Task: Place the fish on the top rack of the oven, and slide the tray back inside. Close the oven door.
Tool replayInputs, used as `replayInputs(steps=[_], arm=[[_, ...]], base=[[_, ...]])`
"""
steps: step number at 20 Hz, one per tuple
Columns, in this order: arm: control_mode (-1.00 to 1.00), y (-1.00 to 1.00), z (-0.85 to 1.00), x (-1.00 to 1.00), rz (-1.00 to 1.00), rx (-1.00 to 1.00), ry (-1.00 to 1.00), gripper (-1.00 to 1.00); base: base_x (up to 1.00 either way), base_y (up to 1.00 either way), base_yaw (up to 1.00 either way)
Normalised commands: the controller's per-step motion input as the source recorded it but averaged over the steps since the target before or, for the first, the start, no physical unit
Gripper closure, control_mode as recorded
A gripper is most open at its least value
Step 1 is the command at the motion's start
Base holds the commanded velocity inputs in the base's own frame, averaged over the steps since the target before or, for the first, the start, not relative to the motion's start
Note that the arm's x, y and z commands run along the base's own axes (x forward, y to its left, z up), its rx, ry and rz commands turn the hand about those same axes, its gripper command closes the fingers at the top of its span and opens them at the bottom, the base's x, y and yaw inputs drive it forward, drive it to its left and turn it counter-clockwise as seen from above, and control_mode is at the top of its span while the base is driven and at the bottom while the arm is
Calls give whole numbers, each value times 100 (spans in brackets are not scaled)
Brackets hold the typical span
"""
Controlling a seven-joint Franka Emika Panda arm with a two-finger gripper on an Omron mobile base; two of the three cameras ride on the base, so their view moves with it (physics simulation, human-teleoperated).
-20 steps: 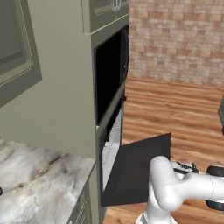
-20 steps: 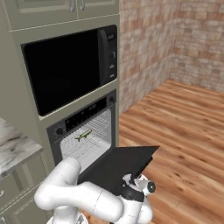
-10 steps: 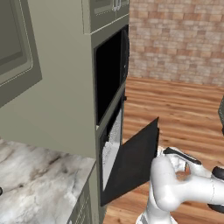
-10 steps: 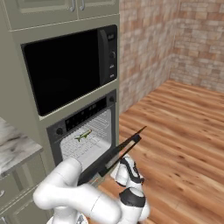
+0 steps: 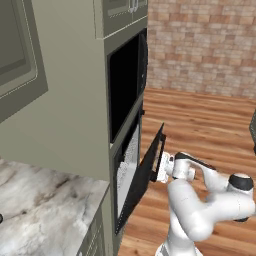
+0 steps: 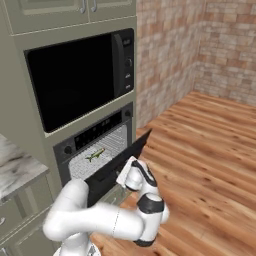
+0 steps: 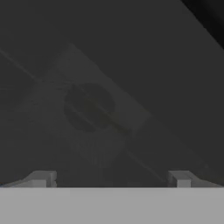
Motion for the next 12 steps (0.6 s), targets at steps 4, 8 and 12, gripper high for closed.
replayInputs(steps=[4, 8, 12], arm=[[-100, 100, -26, 99, 11, 0, -2, -100], [-100, 100, -52, 98, 12, 0, 0, -100], [-100, 100, -92, 100, 10, 0, 0, -100]], base=[[0, 0, 0], [0, 0, 0], [0, 0, 0]])
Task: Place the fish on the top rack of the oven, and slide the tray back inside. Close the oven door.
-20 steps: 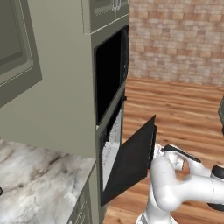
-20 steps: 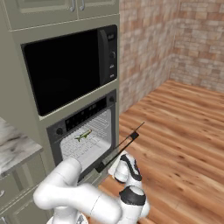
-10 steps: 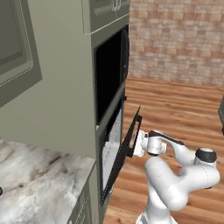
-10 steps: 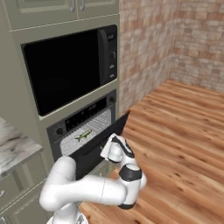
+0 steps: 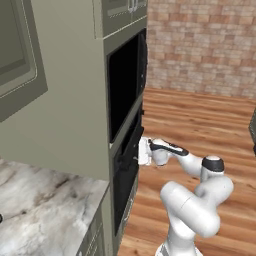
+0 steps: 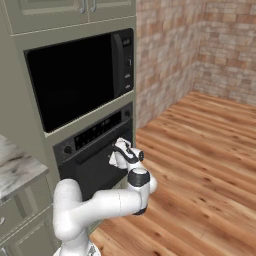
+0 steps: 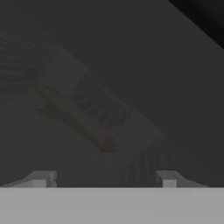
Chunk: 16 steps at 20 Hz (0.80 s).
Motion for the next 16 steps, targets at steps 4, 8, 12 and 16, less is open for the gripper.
replayInputs(steps=[4, 8, 12, 16], arm=[[-100, 100, -100, 74, 7, -2, -4, -100], [-100, 97, -68, 22, 0, -9, -3, -100], [-100, 36, -9, 0, -5, -2, -4, -100], [-100, 0, 0, 0, 0, 0, 0, -100]], base=[[0, 0, 0], [0, 0, 0], [0, 0, 0], [0, 0, 0]])
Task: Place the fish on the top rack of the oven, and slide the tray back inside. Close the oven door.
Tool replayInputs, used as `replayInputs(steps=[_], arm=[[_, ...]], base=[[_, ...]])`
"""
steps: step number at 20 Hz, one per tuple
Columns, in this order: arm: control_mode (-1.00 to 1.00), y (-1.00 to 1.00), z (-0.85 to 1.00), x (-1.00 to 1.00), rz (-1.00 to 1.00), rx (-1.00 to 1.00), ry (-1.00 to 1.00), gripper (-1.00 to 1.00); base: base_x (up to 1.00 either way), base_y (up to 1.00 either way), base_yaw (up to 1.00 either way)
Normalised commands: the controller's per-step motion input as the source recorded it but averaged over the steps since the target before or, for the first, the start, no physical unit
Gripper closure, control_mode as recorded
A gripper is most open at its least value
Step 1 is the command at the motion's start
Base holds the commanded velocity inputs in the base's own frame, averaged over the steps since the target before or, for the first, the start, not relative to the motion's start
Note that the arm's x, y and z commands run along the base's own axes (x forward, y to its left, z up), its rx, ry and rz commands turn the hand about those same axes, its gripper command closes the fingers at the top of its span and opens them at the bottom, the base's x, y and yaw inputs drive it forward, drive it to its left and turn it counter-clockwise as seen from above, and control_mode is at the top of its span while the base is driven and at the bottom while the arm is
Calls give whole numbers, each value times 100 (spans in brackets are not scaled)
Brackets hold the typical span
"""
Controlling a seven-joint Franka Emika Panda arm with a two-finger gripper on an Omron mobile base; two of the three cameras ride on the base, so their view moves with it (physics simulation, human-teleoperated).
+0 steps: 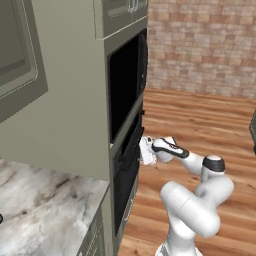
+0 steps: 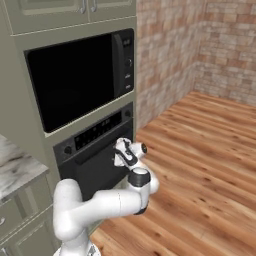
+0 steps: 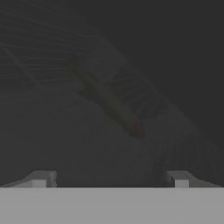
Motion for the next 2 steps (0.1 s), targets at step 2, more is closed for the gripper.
replayInputs(steps=[2], arm=[[-100, 0, 0, 0, 0, 0, 0, -100]], base=[[0, 0, 0]])
